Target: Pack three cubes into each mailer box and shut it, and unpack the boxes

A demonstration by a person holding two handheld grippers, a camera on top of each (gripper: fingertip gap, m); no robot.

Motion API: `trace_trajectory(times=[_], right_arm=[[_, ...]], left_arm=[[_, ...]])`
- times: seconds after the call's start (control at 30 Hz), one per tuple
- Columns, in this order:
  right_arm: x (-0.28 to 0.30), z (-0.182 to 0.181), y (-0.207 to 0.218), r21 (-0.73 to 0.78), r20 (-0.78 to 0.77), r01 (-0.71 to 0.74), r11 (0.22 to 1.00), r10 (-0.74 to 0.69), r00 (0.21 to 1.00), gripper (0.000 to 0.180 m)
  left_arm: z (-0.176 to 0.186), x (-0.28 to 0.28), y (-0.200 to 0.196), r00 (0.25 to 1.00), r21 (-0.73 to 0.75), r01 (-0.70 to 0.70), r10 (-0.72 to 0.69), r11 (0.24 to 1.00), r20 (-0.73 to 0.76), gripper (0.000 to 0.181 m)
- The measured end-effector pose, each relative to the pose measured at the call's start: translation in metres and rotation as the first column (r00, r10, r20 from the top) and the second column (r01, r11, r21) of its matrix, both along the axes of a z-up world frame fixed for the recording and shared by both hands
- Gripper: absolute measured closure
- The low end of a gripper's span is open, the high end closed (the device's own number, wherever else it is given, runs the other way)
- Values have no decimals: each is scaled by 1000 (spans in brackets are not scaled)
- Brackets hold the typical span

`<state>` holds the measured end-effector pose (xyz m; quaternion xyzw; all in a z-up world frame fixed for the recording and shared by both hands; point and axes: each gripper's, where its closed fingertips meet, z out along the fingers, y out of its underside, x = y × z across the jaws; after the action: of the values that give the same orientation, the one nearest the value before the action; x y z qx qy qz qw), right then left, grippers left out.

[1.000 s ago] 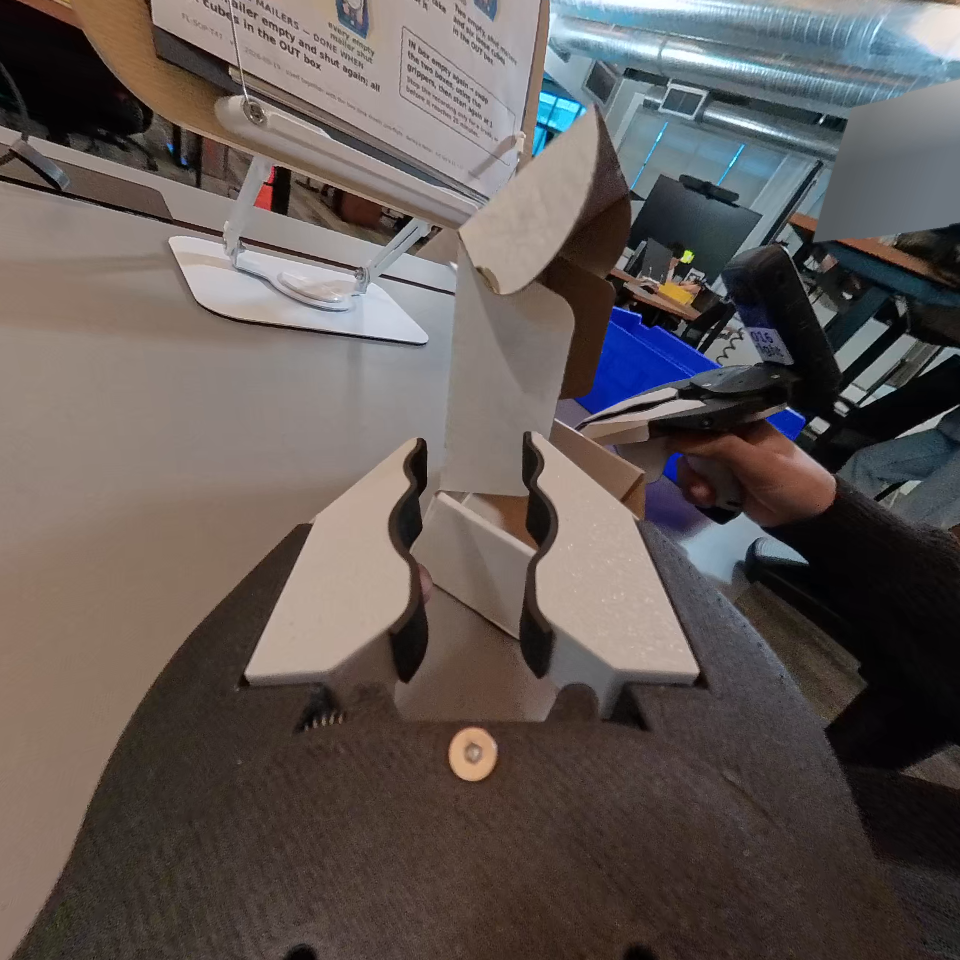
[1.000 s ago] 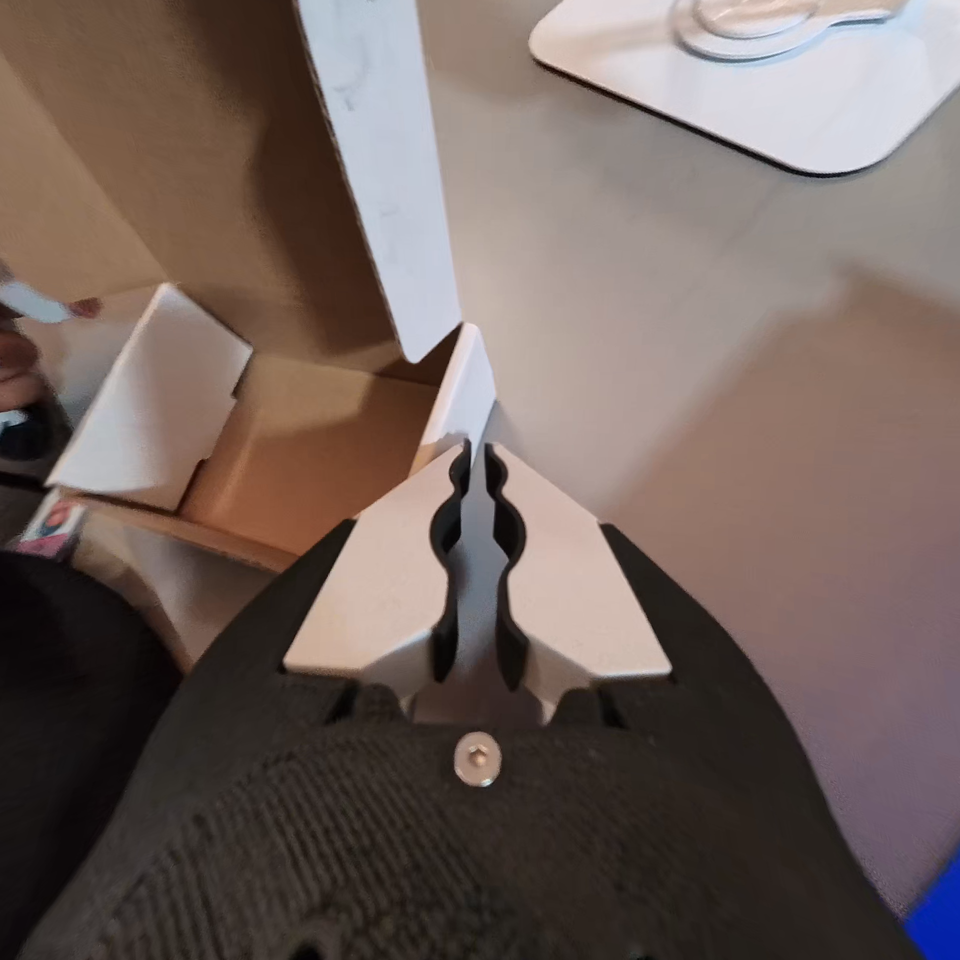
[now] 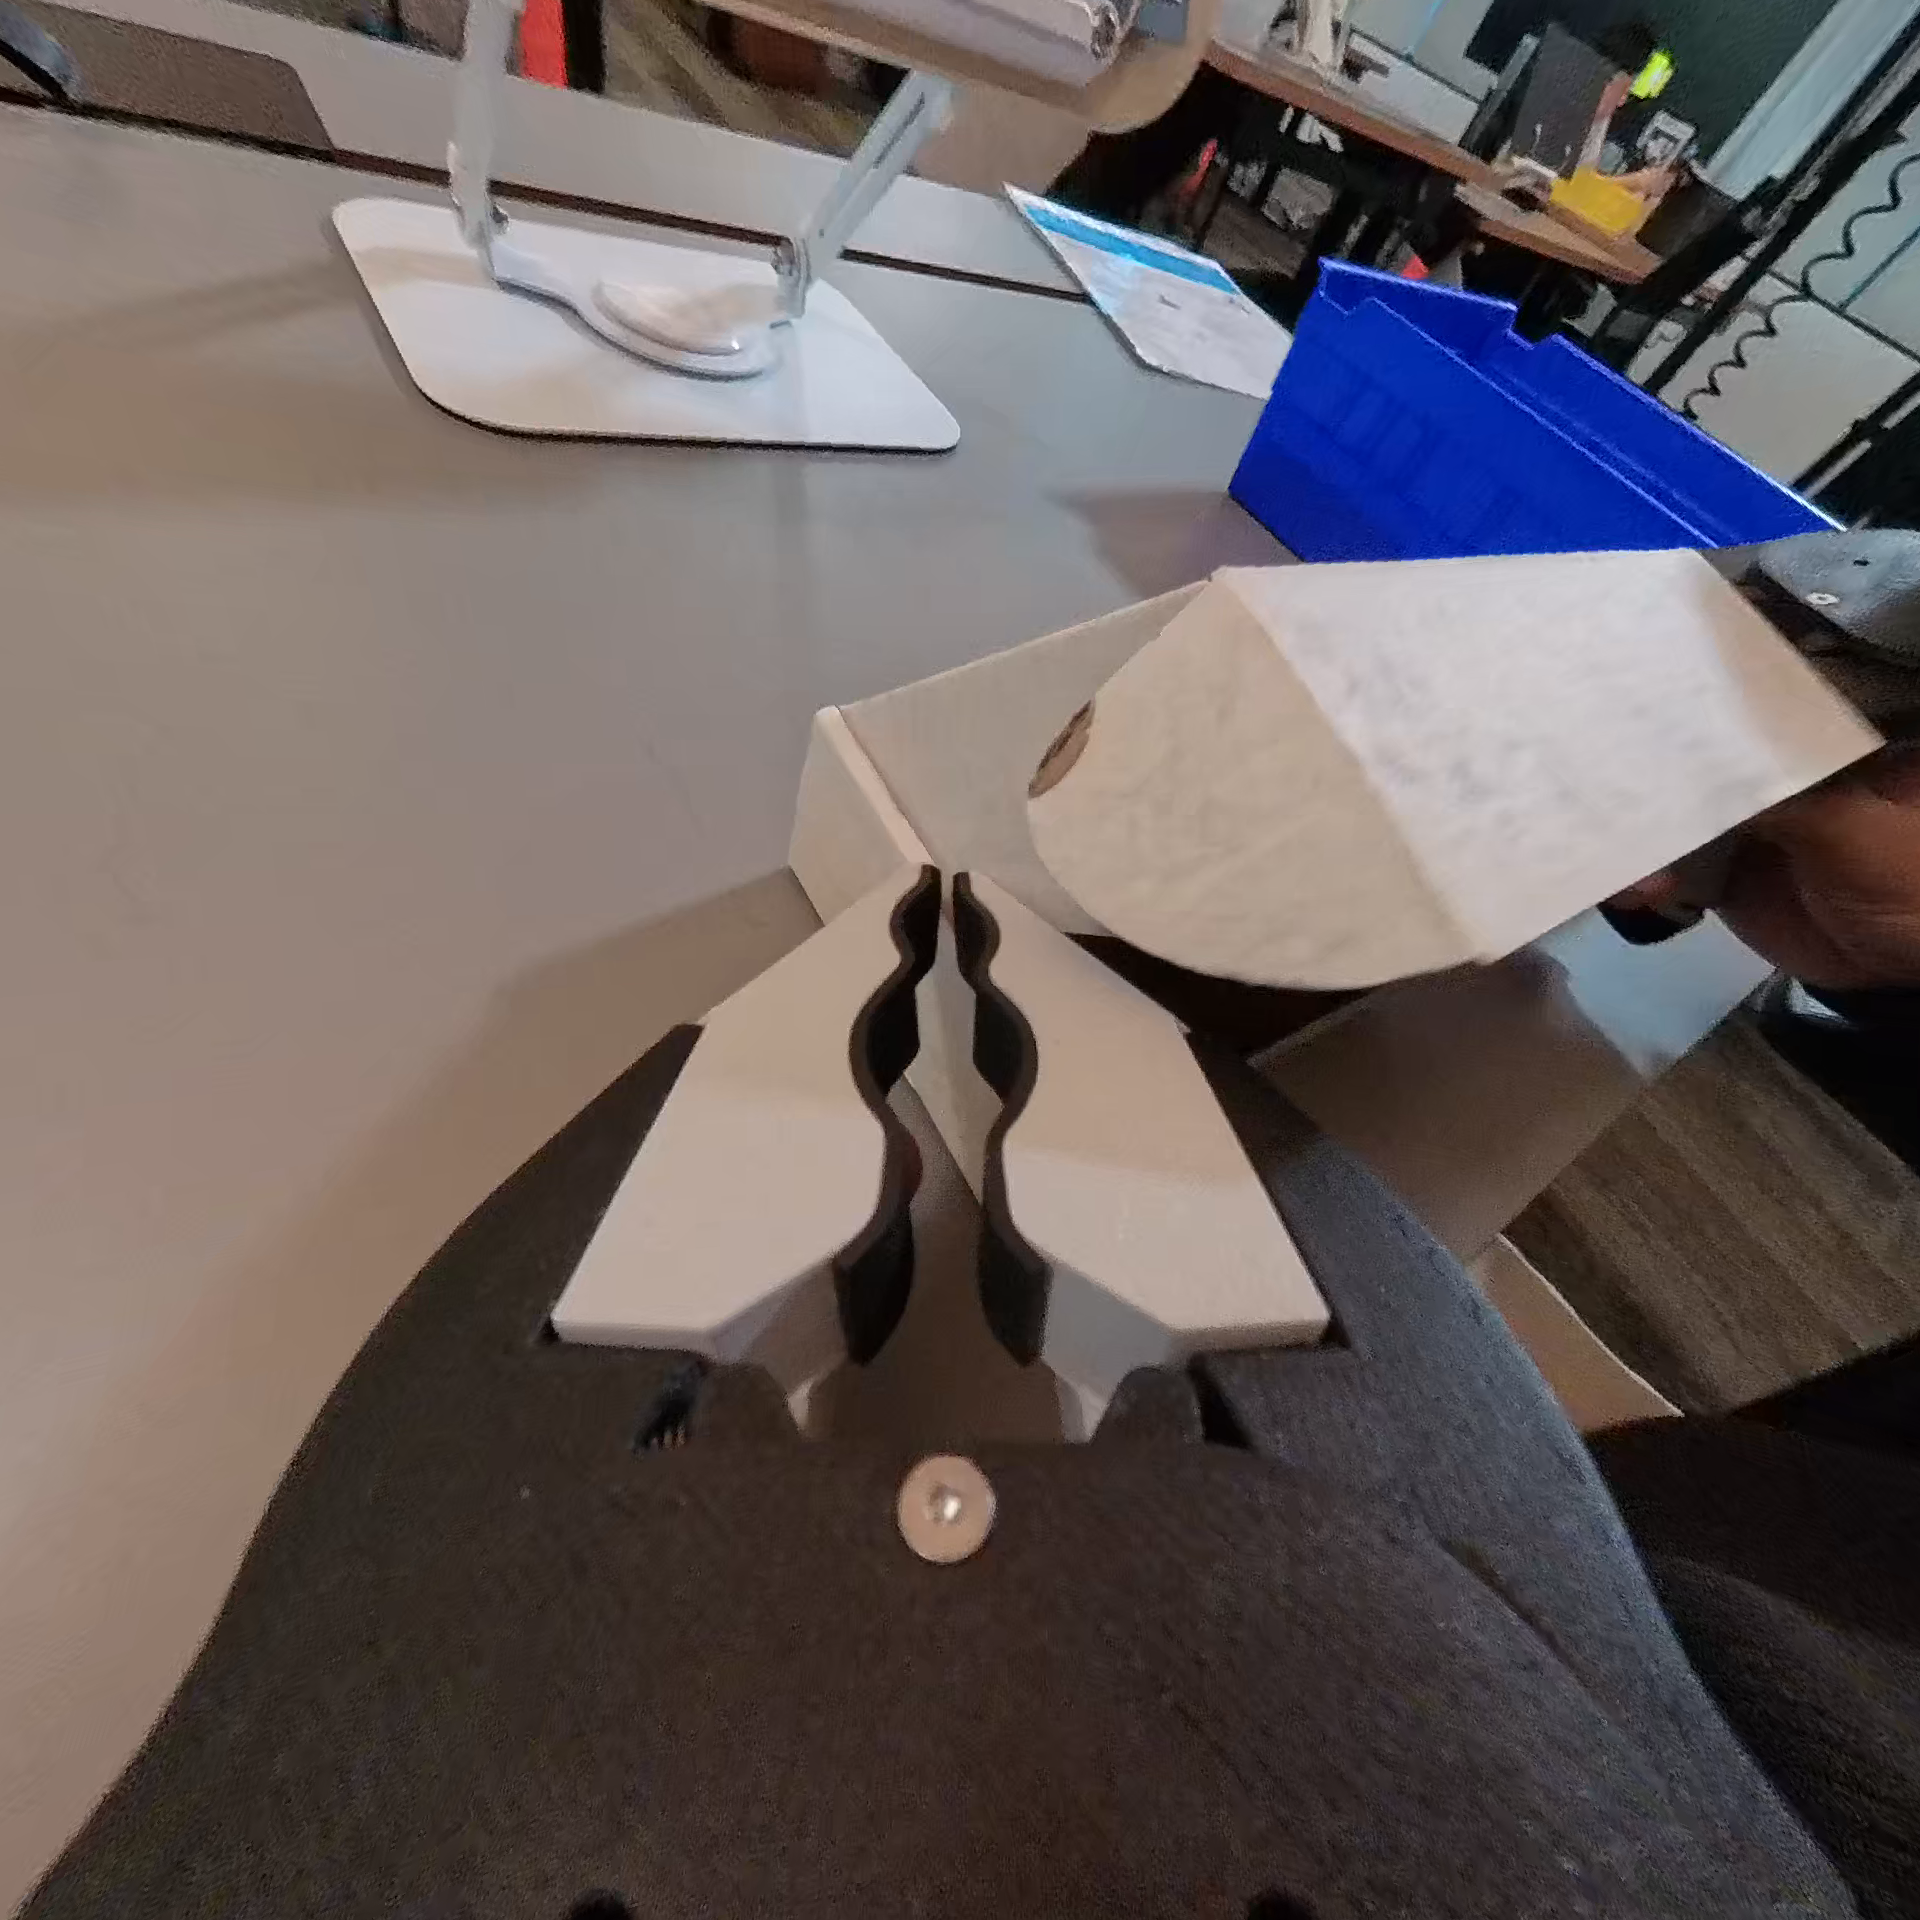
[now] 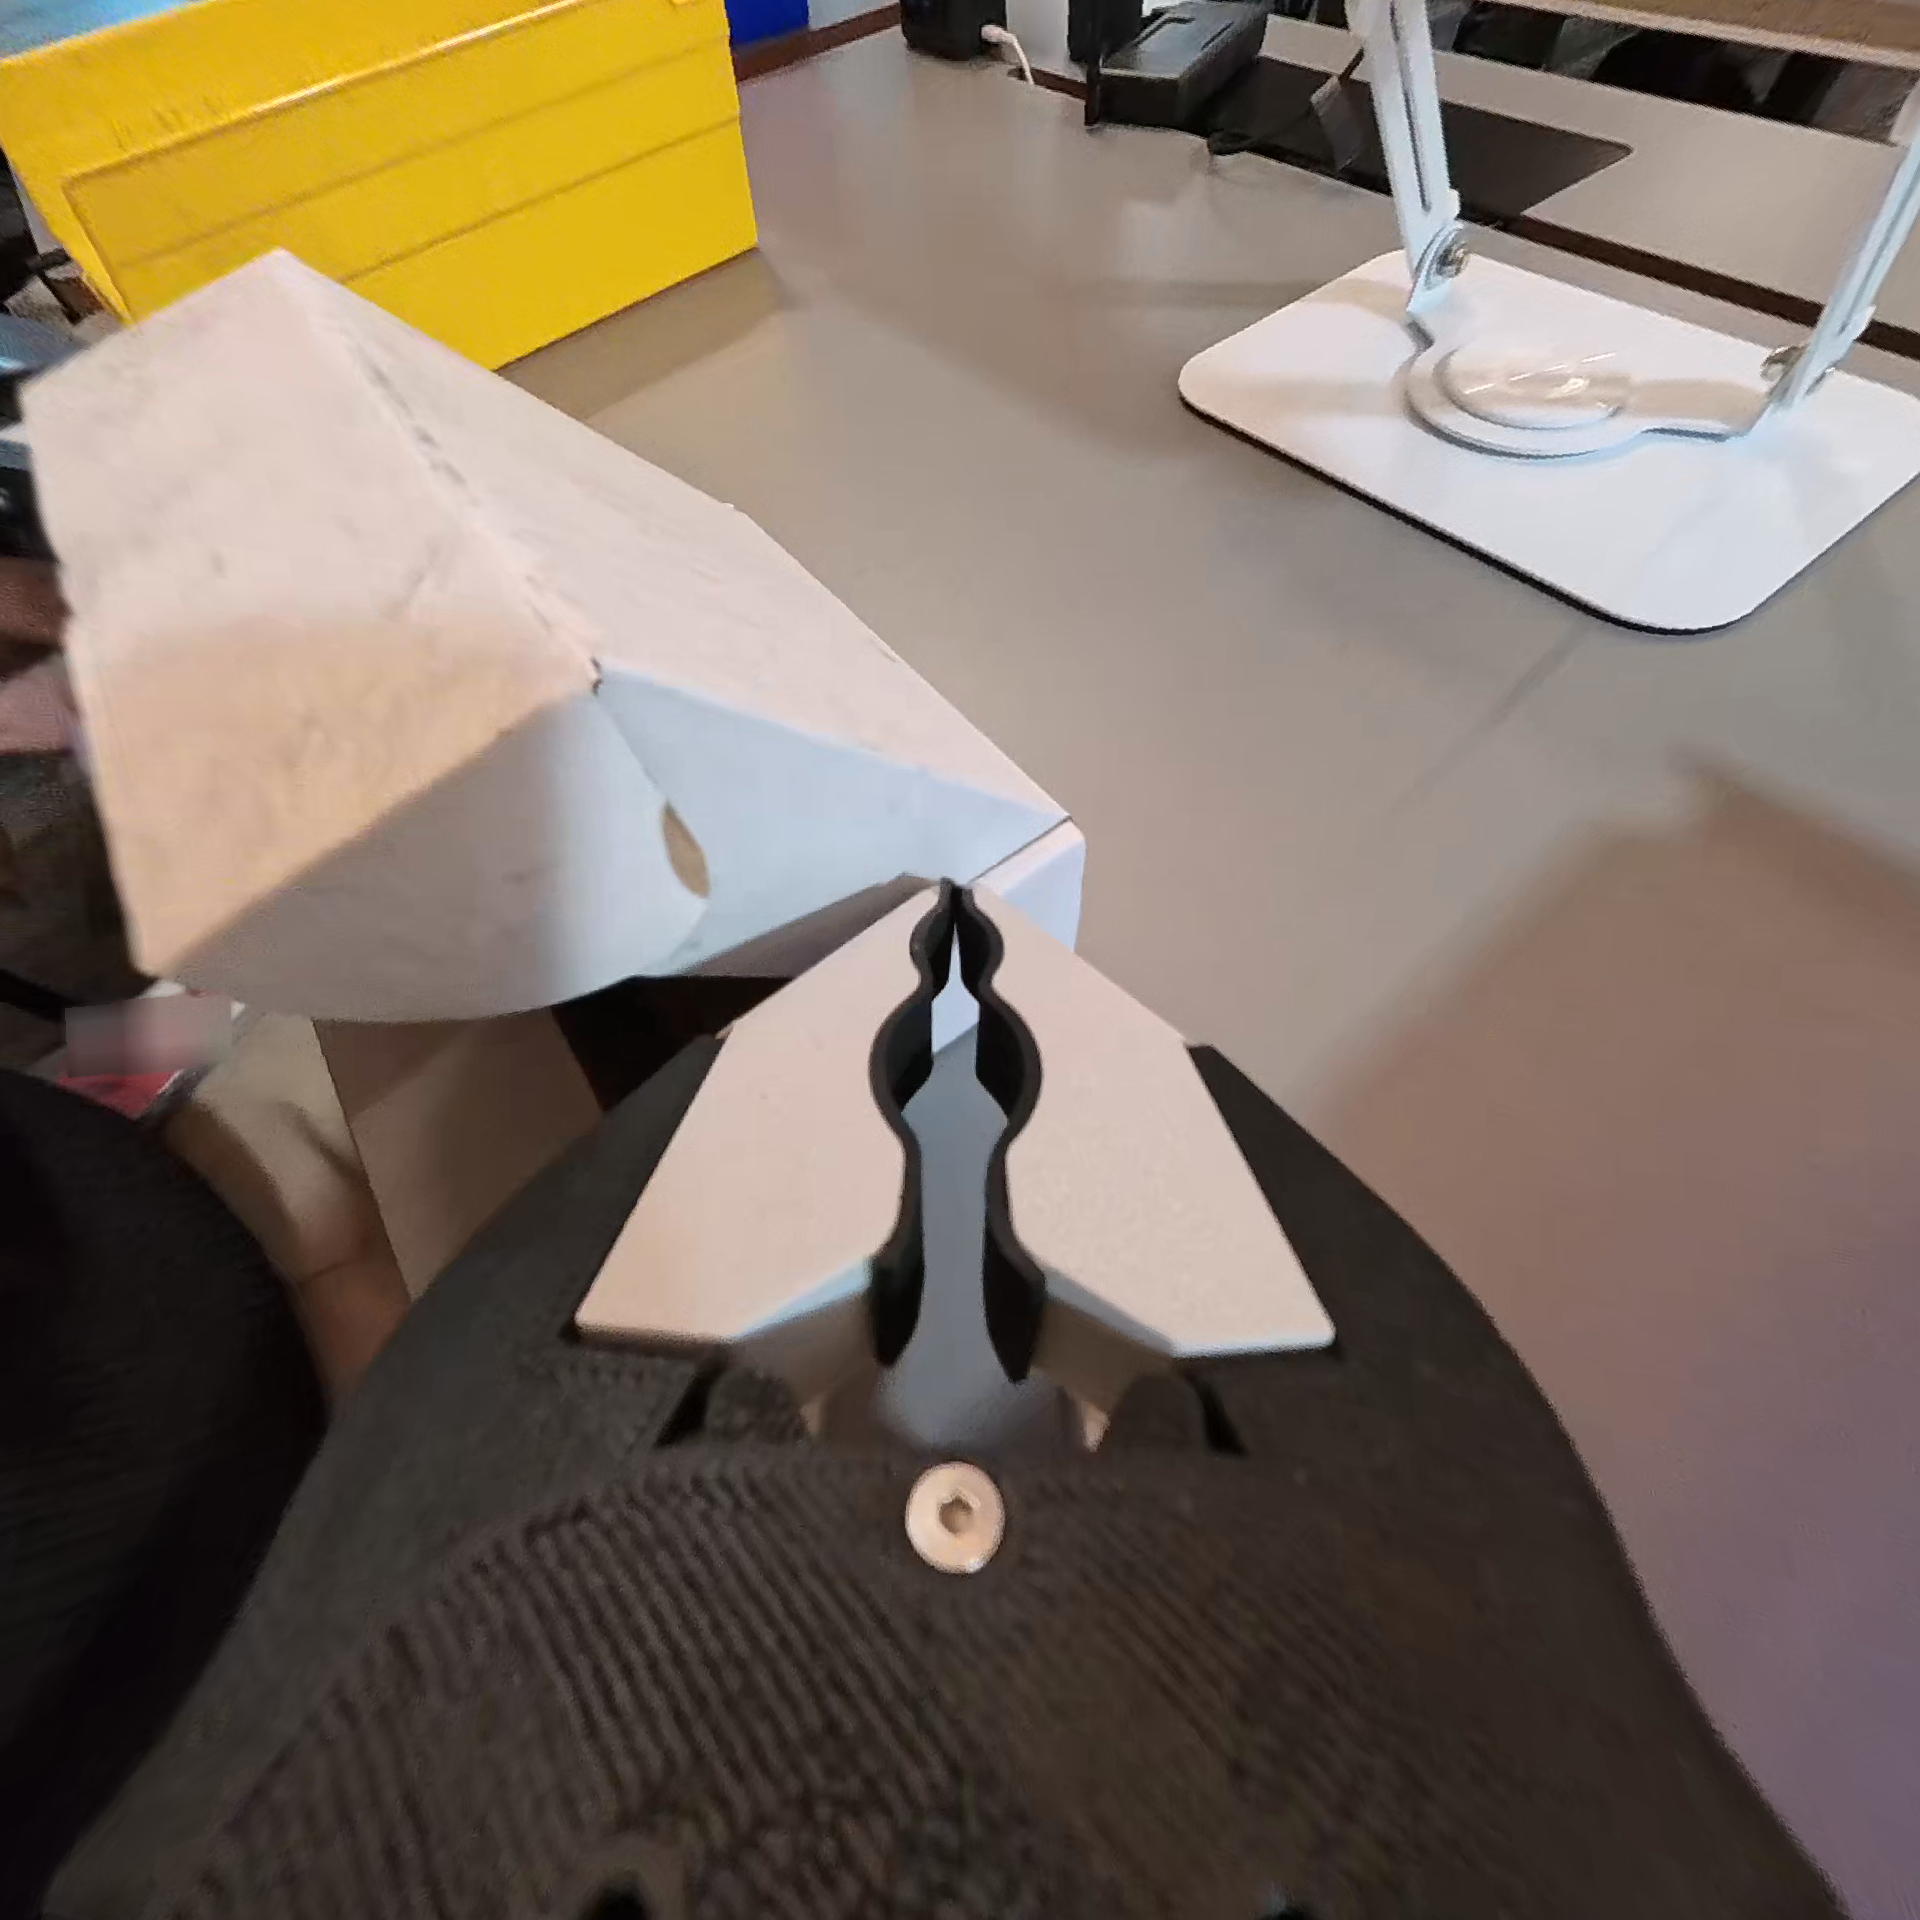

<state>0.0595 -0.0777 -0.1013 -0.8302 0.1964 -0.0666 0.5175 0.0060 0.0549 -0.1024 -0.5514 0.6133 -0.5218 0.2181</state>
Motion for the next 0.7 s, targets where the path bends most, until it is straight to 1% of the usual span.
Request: trace_trajectory(times=[0.03,0.17,0.23,0.3,0.33,0.37,0.43,0.47,0.53,0.63,0.7], right_arm=[[1,0,-2,-7,6,6,1000,-6,1000,180],[13,4,-15,-25,49,67,997,-66,997,179],[16,12,-19,19,57,78,997,-79,995,176],[15,29,-19,109,69,66,992,-74,995,172],[10,41,-17,170,82,36,985,-50,995,167],[0,55,-12,244,103,-30,969,5,995,162],[-28,85,-6,389,161,-196,900,143,977,155],[-39,93,-4,427,181,-249,869,188,965,149],[-49,94,-2,424,190,-300,854,240,952,146],[-56,80,5,361,169,-345,867,303,938,146],[-57,65,10,301,134,-349,887,323,937,145]], left_arm=[[0,-1,0,1000,-16,9,-9,1000,-15,179],[0,-2,7,999,-101,4,-9,995,-41,163],[5,0,15,999,-166,-19,14,986,-31,158],[15,3,26,999,-244,-50,52,969,5,156],[23,3,30,997,-289,-51,65,956,41,154],[33,3,33,994,-339,-37,71,940,87,154],[60,-3,31,976,-450,49,53,892,211,153],[72,-7,29,964,-496,95,44,863,261,154],[78,-12,23,957,-530,151,11,834,290,154],[66,-12,10,968,-489,180,-66,853,242,154],[59,-12,5,973,-463,179,-86,868,216,157]])
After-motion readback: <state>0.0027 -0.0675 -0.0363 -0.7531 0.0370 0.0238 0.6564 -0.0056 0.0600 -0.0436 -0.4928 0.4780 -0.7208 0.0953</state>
